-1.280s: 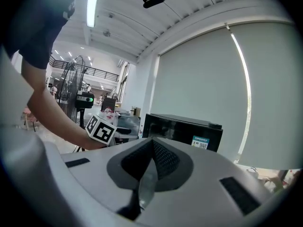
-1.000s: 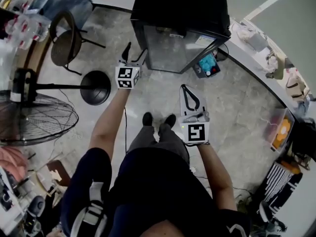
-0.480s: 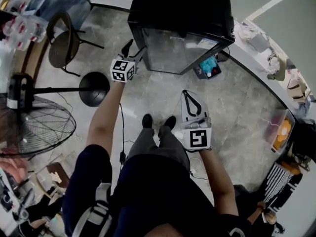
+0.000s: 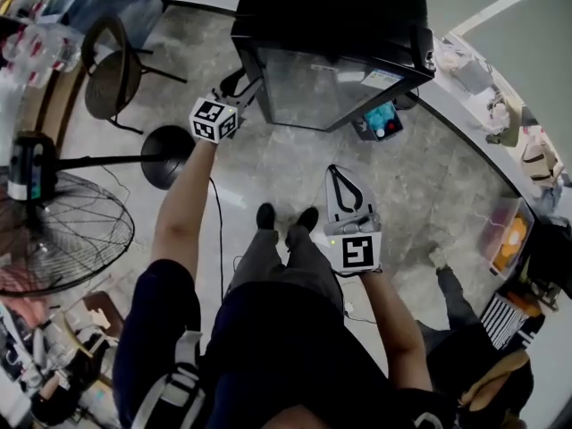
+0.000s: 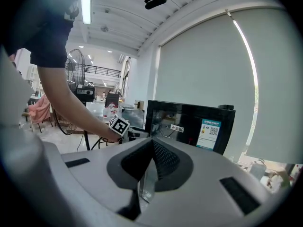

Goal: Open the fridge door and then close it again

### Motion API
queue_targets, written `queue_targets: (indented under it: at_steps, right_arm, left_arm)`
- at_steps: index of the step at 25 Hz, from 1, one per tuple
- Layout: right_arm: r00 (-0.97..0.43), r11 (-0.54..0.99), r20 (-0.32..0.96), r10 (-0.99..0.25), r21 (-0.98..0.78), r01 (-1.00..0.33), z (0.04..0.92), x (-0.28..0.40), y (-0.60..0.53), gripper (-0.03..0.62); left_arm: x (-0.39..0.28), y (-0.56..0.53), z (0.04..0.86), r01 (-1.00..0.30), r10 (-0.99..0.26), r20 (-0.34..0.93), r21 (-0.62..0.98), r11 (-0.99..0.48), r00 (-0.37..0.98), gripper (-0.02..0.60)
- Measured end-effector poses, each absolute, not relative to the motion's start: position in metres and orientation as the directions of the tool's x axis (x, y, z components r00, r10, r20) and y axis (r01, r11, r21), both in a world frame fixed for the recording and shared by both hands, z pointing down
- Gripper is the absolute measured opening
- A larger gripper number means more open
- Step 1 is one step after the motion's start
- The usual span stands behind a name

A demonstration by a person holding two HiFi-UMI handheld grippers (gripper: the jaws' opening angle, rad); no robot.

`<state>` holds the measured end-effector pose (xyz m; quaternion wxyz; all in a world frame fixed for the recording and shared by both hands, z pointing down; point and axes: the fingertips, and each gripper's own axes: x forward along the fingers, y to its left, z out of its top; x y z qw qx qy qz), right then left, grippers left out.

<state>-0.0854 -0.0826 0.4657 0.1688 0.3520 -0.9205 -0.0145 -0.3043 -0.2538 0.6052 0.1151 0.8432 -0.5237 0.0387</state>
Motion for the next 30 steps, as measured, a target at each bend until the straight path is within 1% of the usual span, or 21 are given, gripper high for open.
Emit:
queue_targets:
  at_steps: [2,4,9,15,30]
  right_arm:
    - [-0.7,0.756,0.299,-0.648,0.143,-0.639,0.468,-0.089,-0.081,0.018]
    - [-0.701,0.757,0.304,-0.645,0.13,-0.64,0.471,-0.091,-0.079,0.018]
    - [-0.708,0.768,0.32,-0.63,0.126,-0.627,0.484,-0.092,-0.076,0.018]
    - [-0.701,0.771,0.353,-0.62,0.11,-0.627,0.497,-0.09,-0.074,0.018]
    - [-0.702,0.771,0.347,-0.622,0.112,-0.627,0.496,-0.087,-0.073,0.018]
  left_arm:
    - [-0.308,-0.256,0.607,-0.888,-0.867,0.193,0.137,-0.439,0.459,0.178]
    - [-0.31,-0.256,0.608,-0.884,-0.861,0.199,0.11,-0.455,0.468,0.166]
    - [-0.311,-0.257,0.609,-0.872,-0.849,0.215,0.036,-0.488,0.484,0.152]
    - [-0.312,-0.257,0.61,-0.866,-0.842,0.21,0.062,-0.496,0.497,0.137]
    - [-0.312,-0.255,0.61,-0.879,-0.85,0.238,0.041,-0.475,0.47,0.123]
